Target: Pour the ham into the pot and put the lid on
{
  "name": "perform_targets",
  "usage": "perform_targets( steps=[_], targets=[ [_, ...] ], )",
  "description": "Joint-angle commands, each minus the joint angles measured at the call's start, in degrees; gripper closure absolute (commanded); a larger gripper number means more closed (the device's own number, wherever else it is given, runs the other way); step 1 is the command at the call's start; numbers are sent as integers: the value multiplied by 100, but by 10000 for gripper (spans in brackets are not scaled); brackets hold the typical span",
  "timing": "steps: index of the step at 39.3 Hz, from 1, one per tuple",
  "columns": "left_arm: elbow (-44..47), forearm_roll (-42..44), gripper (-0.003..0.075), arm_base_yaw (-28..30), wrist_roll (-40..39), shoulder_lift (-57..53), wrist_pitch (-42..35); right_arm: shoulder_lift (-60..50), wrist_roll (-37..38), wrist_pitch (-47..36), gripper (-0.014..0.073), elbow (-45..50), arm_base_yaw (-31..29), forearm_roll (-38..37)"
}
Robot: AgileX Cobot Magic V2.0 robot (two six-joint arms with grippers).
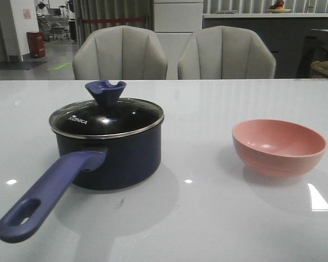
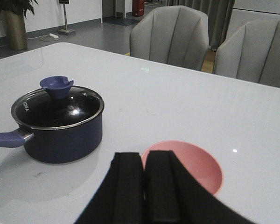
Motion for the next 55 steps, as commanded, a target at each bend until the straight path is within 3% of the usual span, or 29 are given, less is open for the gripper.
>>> perform_targets(
  steps=[1,50,55],
  targets=[
    [126,10,586,7,-86,-44,-274,27,-45,-407,447,-166,16,7],
    [126,10,586,7,-86,-44,-266,27,-45,-478,447,-129,16,7],
    [126,10,586,7,-86,-44,-266,20,9,-798,447,81,-73,-418]
  ],
)
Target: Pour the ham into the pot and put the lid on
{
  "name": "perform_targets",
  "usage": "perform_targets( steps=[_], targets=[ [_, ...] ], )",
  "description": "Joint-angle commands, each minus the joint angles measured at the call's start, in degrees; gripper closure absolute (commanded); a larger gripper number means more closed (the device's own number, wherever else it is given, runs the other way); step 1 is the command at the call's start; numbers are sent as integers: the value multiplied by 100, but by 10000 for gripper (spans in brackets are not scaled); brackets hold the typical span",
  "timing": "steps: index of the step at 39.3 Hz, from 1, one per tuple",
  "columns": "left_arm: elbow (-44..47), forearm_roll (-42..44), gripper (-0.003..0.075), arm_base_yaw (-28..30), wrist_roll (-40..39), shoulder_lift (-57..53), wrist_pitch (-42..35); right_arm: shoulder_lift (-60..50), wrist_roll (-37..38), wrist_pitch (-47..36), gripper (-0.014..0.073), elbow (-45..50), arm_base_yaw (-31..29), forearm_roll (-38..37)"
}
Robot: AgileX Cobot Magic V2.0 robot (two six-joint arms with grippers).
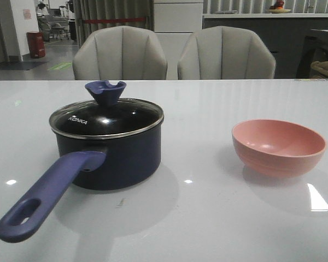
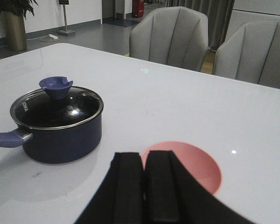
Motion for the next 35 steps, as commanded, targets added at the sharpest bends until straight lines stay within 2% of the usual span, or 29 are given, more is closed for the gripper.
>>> perform_targets(
  steps=[1,7,12,16,21,25,35],
  targets=[
    [126,-12,586,7,-75,-44,-380,12,53,-685,447,3,-134,-428],
    [126,-12,586,7,-75,-44,-380,-135,747,-754,447,338,-696,-1191],
    [126,-12,586,7,-75,-44,-380,-827,1354,-749,447,783,-1269,-1552],
    [126,-12,586,7,-75,-44,-380,-1434,1478,-690,447,1130,-1519,-1762],
    [126,-12,586,7,-75,-44,-380,-1579,1478,-703,447,1408,-1563,-1898],
    [126,-12,586,7,-75,-44,-380,-1584,1514,-494,447,1403,-1563,-1897],
    [126,-12,586,7,-75,-44,-380,-1587,1556,-570,447,1403,-1563,-1897]
  ],
)
